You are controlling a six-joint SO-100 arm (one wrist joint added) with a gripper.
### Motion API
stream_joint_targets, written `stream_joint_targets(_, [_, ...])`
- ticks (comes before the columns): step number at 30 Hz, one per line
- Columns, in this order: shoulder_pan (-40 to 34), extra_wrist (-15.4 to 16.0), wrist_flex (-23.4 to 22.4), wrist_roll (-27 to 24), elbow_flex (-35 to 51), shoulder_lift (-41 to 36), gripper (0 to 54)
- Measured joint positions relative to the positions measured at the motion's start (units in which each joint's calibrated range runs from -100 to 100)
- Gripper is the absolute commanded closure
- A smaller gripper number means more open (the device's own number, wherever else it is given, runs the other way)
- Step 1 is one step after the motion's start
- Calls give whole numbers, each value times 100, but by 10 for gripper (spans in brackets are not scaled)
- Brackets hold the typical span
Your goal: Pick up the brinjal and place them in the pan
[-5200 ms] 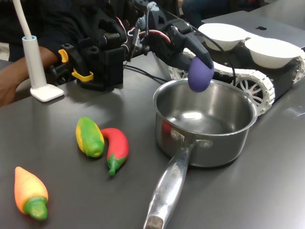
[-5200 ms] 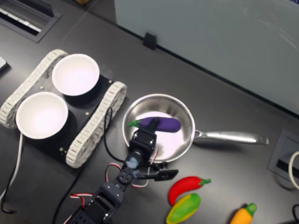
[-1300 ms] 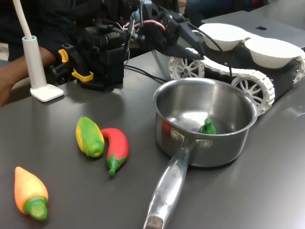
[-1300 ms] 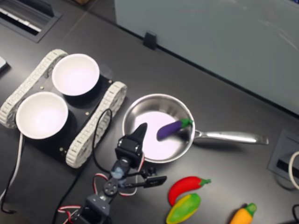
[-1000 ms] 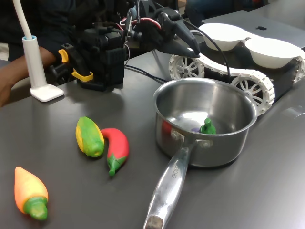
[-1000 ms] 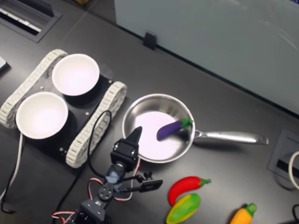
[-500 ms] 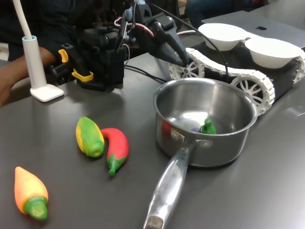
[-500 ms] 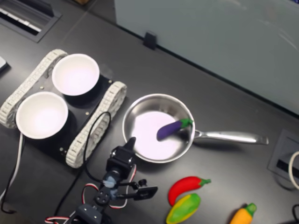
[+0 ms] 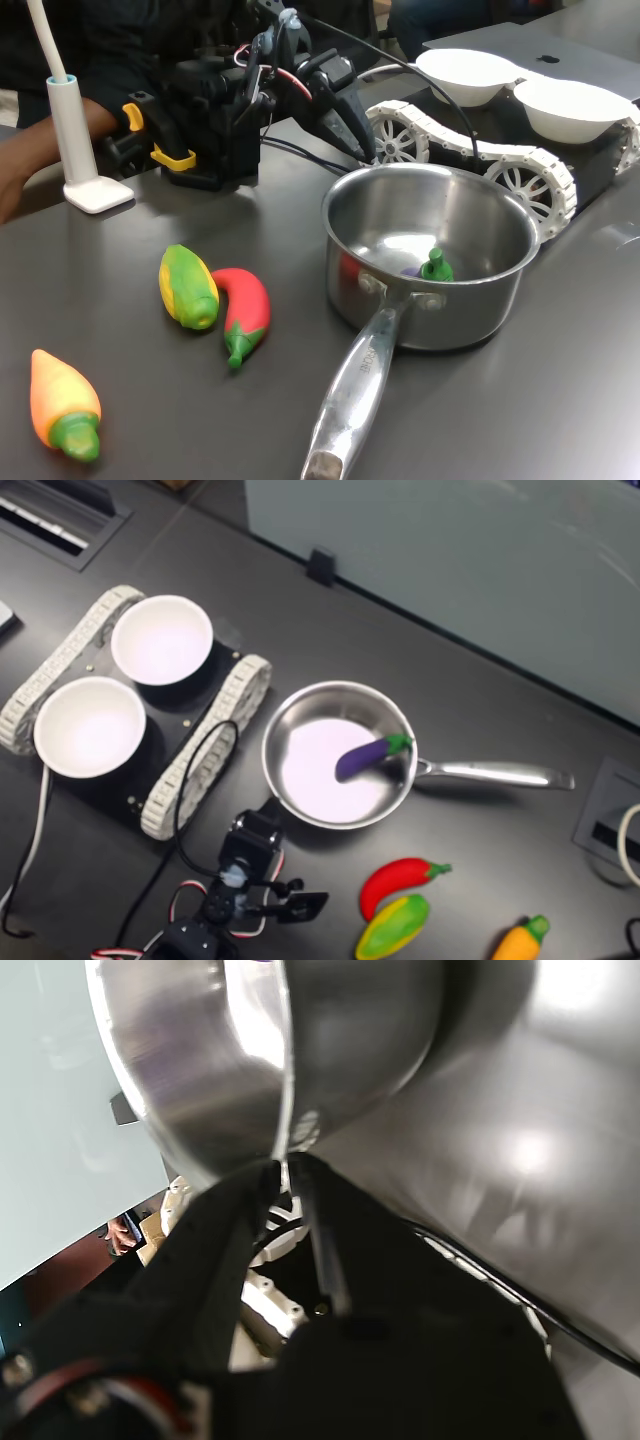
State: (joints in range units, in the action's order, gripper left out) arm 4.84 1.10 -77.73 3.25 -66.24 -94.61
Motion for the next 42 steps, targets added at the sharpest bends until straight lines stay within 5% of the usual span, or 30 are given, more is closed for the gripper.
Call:
stream_joint_targets(10, [55,0,-654,29,0,0,535])
stream_joint_targets(42, [220,0,-671,176,-869,0,533])
